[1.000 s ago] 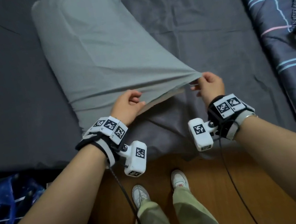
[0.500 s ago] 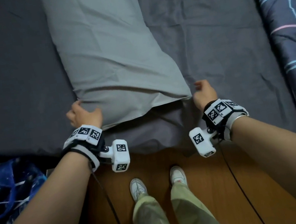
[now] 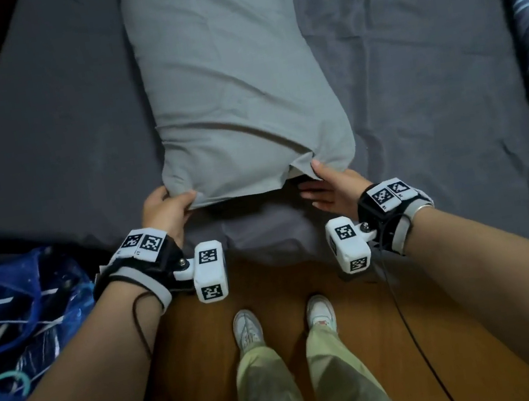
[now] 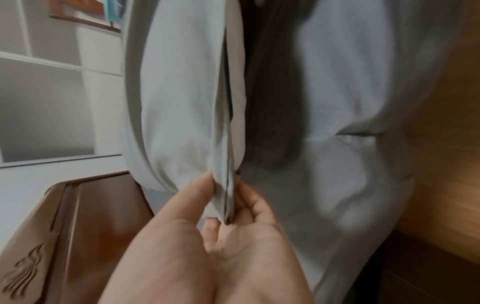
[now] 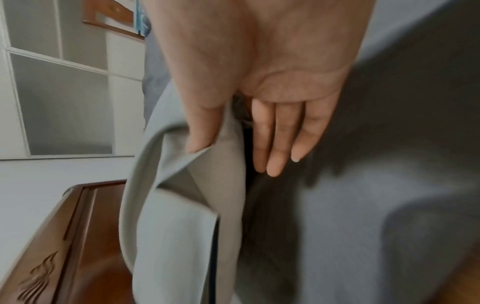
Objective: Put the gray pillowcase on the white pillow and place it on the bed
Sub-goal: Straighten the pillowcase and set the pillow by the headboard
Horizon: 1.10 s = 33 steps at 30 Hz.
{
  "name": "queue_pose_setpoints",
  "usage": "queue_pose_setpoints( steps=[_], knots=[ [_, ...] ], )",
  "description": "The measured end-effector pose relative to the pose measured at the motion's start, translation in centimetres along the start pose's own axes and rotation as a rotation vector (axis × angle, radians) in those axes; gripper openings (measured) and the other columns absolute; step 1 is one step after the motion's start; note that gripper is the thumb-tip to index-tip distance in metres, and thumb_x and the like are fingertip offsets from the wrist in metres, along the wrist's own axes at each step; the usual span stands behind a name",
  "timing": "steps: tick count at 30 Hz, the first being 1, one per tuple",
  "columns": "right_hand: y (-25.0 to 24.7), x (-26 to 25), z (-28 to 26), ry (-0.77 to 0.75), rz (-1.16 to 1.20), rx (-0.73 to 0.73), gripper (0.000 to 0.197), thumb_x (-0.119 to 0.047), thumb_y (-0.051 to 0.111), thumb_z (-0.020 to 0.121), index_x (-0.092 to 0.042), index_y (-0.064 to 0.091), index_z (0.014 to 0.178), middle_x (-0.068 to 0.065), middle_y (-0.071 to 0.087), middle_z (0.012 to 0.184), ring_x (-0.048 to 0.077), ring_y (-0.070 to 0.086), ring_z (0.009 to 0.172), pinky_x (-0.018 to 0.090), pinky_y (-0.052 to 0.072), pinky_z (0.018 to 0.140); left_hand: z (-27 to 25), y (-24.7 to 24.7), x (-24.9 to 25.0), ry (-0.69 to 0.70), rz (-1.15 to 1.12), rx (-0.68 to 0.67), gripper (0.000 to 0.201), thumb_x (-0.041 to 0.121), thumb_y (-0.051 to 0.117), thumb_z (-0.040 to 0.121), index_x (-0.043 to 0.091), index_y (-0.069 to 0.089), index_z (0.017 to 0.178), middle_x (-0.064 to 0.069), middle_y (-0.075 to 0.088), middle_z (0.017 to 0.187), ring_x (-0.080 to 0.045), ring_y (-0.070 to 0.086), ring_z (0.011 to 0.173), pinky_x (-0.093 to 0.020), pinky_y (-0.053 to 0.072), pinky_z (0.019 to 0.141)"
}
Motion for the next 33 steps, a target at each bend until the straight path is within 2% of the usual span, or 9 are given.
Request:
queue_pose_setpoints(
  steps=[2,5,8,12,15,18,24,29,33],
  knots=[
    [1.6,1.0,-0.5,0.000,0.024,-0.053,0.038,-0.042,0.058,0.088,-0.024,0.052,0.122,0.003,0.065,0.122,0.019,0.065,0.106,0.030,0.048,0.083,-0.7,0.2,0.7,0.028,-0.076,-0.101,0.059,-0.013,0.058,0.078,0.010,0.045,0.131,-0.013,0.061,0.120,-0.019,0.064,0.098,-0.023,0.055,0.078],
    [4.4,2.4,-0.7,0.014,0.018,-0.097,0.076,-0.019,0.068,0.084,-0.023,0.023,0.146,0.007,0.059,0.128,0.023,0.062,0.111,0.036,0.047,0.090,-1.6,0.2,0.9,0.100,0.075,-0.211,0.081,-0.020,0.056,0.073,0.016,0.033,0.141,-0.006,0.058,0.128,-0.017,0.057,0.113,-0.031,0.046,0.099],
    [7.6,2.5,-0.7,0.007,0.031,-0.091,0.046,-0.011,0.060,0.090,-0.018,0.039,0.130,0.007,0.061,0.113,0.027,0.060,0.105,0.033,0.050,0.084,-1.3,-1.0,0.5,0.188,0.244,-0.101,0.062,-0.012,0.063,0.077,0.004,0.044,0.134,-0.012,0.062,0.122,-0.014,0.060,0.105,-0.020,0.049,0.090],
    [10.3,1.4,0.2,-0.096,0.268,-0.018,0.013,-0.011,0.048,0.096,-0.016,0.054,0.106,0.002,0.060,0.112,0.015,0.071,0.077,0.027,0.050,0.073,0.1,-1.9,0.6,0.278,0.261,-0.076,0.012,-0.006,0.060,0.083,0.003,0.063,0.092,-0.009,0.069,0.081,0.009,0.064,0.052,-0.002,0.048,0.052],
    [12.2,1.1,0.5,-0.100,0.402,-0.030,0.014,-0.013,0.039,0.100,-0.017,0.053,0.095,0.010,0.054,0.130,0.011,0.073,0.062,0.028,0.051,0.069,0.4,-2.9,0.4,0.329,0.320,-0.113,0.024,0.005,0.063,0.085,0.016,0.058,0.064,0.010,0.065,0.045,0.007,0.062,0.043,-0.005,0.045,0.045],
    [13.6,0.4,0.2,-0.129,0.464,-0.038,0.016,-0.011,0.034,0.100,-0.014,0.050,0.100,0.010,0.052,0.129,0.014,0.072,0.067,0.029,0.052,0.069,-0.6,-4.7,0.4,0.351,0.391,-0.150,0.024,0.013,0.065,0.084,0.015,0.058,0.061,0.007,0.065,0.050,0.003,0.060,0.041,-0.009,0.047,0.048],
    [15.4,-3.1,-2.2,-0.178,0.486,-0.067,0.028,-0.006,0.032,0.097,-0.016,0.055,0.084,-0.007,0.068,0.055,0.011,0.065,0.068,0.026,0.047,0.077,-4.2,-6.3,-0.7,0.272,0.533,-0.390,0.026,0.018,0.066,0.084,0.014,0.058,0.060,0.008,0.066,0.046,-0.002,0.062,0.042,-0.019,0.051,0.057],
    [15.2,0.5,-3.2,-0.070,0.311,-0.095,0.023,-0.009,0.038,0.094,-0.020,0.056,0.087,-0.004,0.068,0.073,0.008,0.067,0.070,0.022,0.047,0.074,-5.4,-6.2,-4.2,0.155,0.689,-0.481,0.020,0.020,0.063,0.087,0.010,0.063,0.069,-0.002,0.069,0.062,-0.002,0.062,0.045,-0.022,0.052,0.063],
    [11.4,4.0,-3.8,0.000,0.358,0.065,0.018,-0.002,0.039,0.089,-0.013,0.051,0.081,0.003,0.057,0.085,0.017,0.061,0.082,0.028,0.046,0.072,-3.9,-6.4,-5.5,0.074,0.685,-0.378,0.028,0.013,0.063,0.086,0.012,0.055,0.059,0.007,0.065,0.045,-0.012,0.062,0.051,-0.034,0.053,0.075]
  ],
)
Point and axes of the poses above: each hand's wrist, its own z-axis towards the middle knuckle, its own y-axis out of the palm, x = y × z, the point moved 5 cm from there along z, towards the middle knuckle
